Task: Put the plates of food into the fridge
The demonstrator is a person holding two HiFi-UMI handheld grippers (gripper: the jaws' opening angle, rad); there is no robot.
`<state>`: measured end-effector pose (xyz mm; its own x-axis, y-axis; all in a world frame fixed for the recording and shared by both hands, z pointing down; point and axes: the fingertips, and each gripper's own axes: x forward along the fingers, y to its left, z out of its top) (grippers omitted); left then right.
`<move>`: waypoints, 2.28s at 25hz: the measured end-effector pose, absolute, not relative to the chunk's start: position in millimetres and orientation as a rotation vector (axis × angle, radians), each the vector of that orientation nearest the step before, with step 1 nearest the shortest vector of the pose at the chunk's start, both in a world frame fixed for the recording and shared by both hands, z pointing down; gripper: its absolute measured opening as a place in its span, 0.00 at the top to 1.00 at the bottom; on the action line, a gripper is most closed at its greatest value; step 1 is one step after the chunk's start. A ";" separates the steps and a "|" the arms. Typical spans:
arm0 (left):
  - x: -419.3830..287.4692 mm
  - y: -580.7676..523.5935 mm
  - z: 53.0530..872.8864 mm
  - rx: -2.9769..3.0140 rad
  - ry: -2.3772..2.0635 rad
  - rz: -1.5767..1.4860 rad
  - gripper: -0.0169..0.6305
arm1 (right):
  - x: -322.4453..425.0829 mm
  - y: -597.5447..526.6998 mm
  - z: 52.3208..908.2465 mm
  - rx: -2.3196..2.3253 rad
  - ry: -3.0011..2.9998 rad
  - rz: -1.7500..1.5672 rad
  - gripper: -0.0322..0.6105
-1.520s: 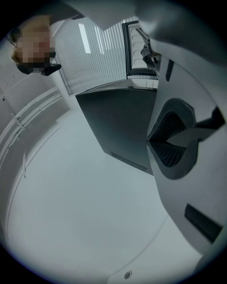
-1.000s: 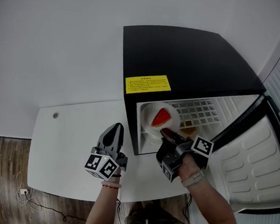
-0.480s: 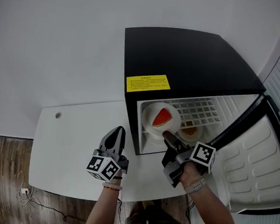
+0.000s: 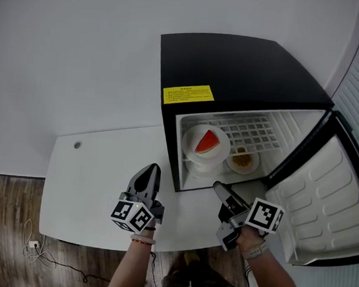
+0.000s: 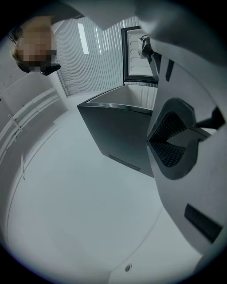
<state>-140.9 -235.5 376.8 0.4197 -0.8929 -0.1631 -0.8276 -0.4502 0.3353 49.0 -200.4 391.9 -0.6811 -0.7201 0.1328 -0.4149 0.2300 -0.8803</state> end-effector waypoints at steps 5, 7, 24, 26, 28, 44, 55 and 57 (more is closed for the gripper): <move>-138.5 -213.1 378.8 2.483 -1.496 -0.451 0.96 | 70.4 -175.8 392.8 -1.257 2.371 -1.190 0.78; -136.2 -202.2 377.5 2.498 -1.481 -0.443 0.96 | 78.4 -165.5 391.0 -1.297 2.394 -1.114 0.92; -111.7 -97.5 362.3 2.581 -1.376 -0.402 0.96 | 119.2 -83.8 393.7 -1.507 2.520 -0.753 0.94; -111.3 -88.1 363.6 2.579 -1.377 -0.401 0.96 | 122.1 -77.2 396.2 -1.524 2.530 -0.731 0.94; -111.9 -79.7 363.5 2.576 -1.385 -0.402 0.96 | 124.1 -71.5 397.9 -1.543 2.542 -0.705 0.94; -128.3 -53.9 359.4 2.533 -1.476 -0.462 0.96 | 152.8 -47.4 394.1 -1.695 2.549 -0.508 0.94; -115.2 -52.7 365.1 2.544 -1.428 -0.423 0.96 | 157.6 -38.8 400.3 -1.754 2.574 -0.452 0.94; -113.9 -53.1 365.9 2.545 -1.422 -0.420 0.96 | 159.3 -37.0 402.7 -1.768 2.570 -0.455 0.94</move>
<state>-113.9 -53.1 365.9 0.4983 -0.8539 -0.1501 -0.7983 -0.5195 0.3048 159.3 -37.0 402.7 -0.3710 -0.9127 0.1711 -0.9160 0.3293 -0.2293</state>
